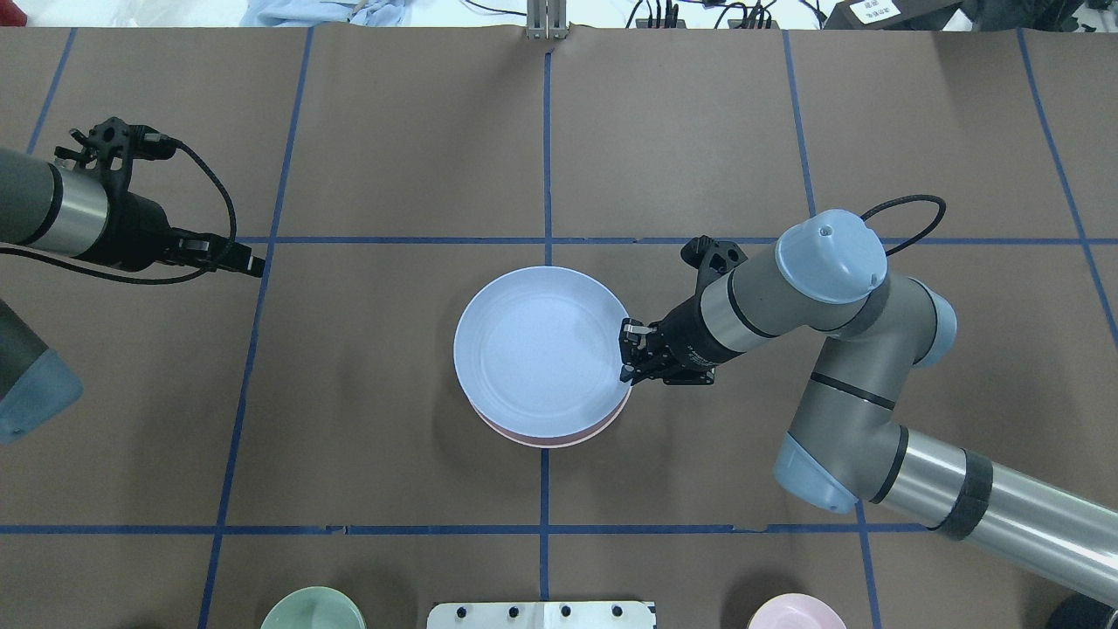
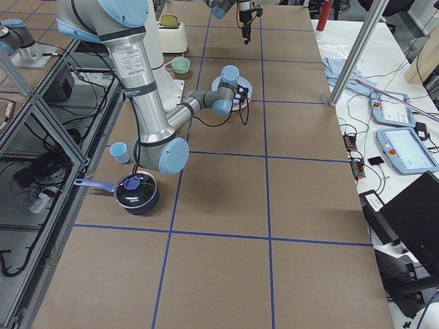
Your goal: Stack three plates with pink and blue
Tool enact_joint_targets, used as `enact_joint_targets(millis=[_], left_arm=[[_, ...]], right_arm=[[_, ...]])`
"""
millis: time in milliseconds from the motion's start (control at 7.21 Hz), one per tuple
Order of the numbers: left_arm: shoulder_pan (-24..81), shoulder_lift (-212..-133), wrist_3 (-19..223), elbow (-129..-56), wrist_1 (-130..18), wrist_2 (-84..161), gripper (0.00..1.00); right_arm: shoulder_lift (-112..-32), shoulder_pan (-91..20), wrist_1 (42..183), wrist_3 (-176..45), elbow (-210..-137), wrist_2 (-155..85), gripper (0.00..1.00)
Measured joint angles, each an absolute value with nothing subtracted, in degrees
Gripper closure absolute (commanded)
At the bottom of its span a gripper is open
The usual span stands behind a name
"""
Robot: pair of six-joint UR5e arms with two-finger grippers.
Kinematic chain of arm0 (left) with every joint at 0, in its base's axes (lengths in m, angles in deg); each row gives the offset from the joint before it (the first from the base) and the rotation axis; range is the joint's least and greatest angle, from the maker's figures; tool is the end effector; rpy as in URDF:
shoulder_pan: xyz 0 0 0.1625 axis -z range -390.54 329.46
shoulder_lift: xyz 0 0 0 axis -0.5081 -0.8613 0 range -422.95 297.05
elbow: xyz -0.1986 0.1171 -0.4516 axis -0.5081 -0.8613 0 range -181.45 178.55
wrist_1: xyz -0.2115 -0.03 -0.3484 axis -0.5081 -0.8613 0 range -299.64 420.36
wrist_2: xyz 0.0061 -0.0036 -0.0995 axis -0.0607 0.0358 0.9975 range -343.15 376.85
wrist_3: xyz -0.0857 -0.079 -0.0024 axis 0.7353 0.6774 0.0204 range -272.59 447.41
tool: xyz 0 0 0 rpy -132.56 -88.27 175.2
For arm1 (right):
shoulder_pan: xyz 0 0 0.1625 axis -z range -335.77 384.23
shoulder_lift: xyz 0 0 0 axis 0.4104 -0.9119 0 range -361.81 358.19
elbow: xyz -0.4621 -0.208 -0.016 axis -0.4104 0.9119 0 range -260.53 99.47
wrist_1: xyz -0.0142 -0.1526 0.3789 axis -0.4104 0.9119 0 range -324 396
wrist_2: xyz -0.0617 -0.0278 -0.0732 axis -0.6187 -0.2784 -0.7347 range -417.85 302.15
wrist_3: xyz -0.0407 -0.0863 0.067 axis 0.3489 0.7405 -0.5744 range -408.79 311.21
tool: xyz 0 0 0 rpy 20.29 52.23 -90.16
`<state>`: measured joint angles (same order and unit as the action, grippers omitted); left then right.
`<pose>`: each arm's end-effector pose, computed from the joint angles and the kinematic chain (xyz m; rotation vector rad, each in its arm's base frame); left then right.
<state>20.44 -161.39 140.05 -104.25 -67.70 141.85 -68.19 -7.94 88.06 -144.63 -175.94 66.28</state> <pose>0.3057 -0.4828 0.4871 0.2985 1.1001 0.1045 -0.5299 -0.4136 0.3856 -0.2530 -1.2183 0.2279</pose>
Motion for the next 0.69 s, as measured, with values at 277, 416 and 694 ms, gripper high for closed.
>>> enact_joint_targets(millis=[277,416,694], left_arm=[[20.4,-161.4,140.1,-104.0,-67.7,141.8,0.23],[20.4,-161.3,139.9,-103.9,-67.7,141.8,0.23],[21.2,-160.5,137.0,-103.9,-67.8,142.0,0.24]], right_arm=[[-68.5,-8.3,88.1,-144.4,-176.1,66.3,0.0],[-69.1,-9.7,88.1,-144.2,-176.5,66.8,0.0],[-72.3,-15.0,88.0,-143.0,-177.2,69.1,0.0]])
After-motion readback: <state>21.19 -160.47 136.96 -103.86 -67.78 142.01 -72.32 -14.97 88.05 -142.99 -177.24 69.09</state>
